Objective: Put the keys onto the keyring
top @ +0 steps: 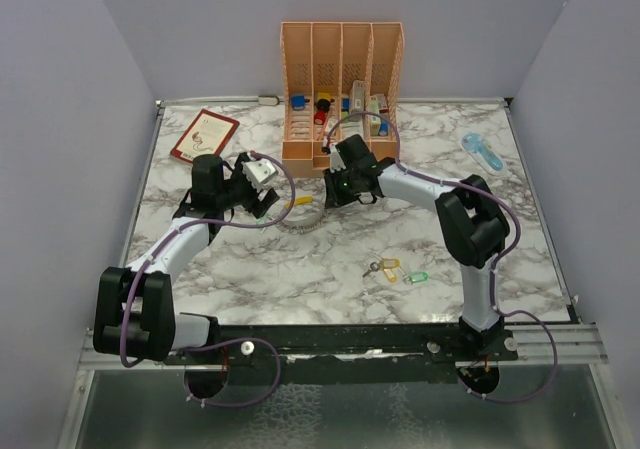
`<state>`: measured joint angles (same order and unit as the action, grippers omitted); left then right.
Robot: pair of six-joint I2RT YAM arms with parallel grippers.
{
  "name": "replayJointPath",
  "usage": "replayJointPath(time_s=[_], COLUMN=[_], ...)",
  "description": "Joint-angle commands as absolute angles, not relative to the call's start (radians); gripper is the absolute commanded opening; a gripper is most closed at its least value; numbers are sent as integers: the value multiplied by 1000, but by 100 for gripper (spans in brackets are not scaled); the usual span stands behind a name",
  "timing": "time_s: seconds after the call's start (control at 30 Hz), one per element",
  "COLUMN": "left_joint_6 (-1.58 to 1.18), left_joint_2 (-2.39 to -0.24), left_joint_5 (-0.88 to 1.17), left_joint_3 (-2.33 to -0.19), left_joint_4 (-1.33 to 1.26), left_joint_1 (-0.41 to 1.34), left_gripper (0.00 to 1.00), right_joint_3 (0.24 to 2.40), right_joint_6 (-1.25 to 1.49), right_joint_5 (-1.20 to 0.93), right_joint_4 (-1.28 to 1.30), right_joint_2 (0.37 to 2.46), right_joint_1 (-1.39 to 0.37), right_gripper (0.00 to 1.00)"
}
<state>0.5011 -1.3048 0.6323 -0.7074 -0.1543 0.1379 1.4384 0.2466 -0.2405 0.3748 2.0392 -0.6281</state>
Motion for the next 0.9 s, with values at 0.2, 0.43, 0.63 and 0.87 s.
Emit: replayJointPath(time_s=[0.2, 0.43, 0.63, 0.87], left_joint_6=[481, 475, 474, 464], left_joint_2=[-1304, -1305, -1304, -1303], left_joint_5=[681, 686, 687, 687], left_joint_3=[-713, -714, -711, -709], left_joint_4=[-202, -212, -213, -225], left_joint_1=[138, 138, 139, 138], left_gripper=[78, 78, 78, 78], right_joint_3=[1433, 1443, 1442, 1422], right_joint_6=[208, 198, 197, 203], right_joint_5=[-293, -288, -283, -298], right_joint_4=[352, 357, 352, 340], right_joint_2=[2014, 2028, 2035, 2042], right_joint_1=[-631, -632, -631, -632], right_gripper=[18, 21, 21, 19])
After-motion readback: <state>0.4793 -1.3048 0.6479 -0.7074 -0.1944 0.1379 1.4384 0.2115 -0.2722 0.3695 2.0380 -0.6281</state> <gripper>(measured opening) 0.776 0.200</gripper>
